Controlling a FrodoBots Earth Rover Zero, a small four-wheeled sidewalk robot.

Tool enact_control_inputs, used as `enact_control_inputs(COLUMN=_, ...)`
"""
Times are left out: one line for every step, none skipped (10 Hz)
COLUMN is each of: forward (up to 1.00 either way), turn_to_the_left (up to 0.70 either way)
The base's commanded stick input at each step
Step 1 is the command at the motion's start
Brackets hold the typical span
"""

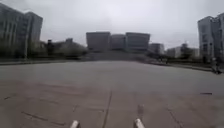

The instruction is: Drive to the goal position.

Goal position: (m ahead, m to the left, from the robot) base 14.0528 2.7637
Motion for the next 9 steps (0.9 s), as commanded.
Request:
enact_control_inputs(forward=1.00, turn_to_the_left=0.00)
enact_control_inputs(forward=1.00, turn_to_the_left=0.00)
enact_control_inputs(forward=1.00, turn_to_the_left=0.00)
enact_control_inputs(forward=1.00, turn_to_the_left=0.00)
enact_control_inputs(forward=1.00, turn_to_the_left=0.00)
enact_control_inputs(forward=1.00, turn_to_the_left=0.00)
enact_control_inputs(forward=1.00, turn_to_the_left=0.00)
enact_control_inputs(forward=1.00, turn_to_the_left=0.00)
enact_control_inputs(forward=1.00, turn_to_the_left=0.00)
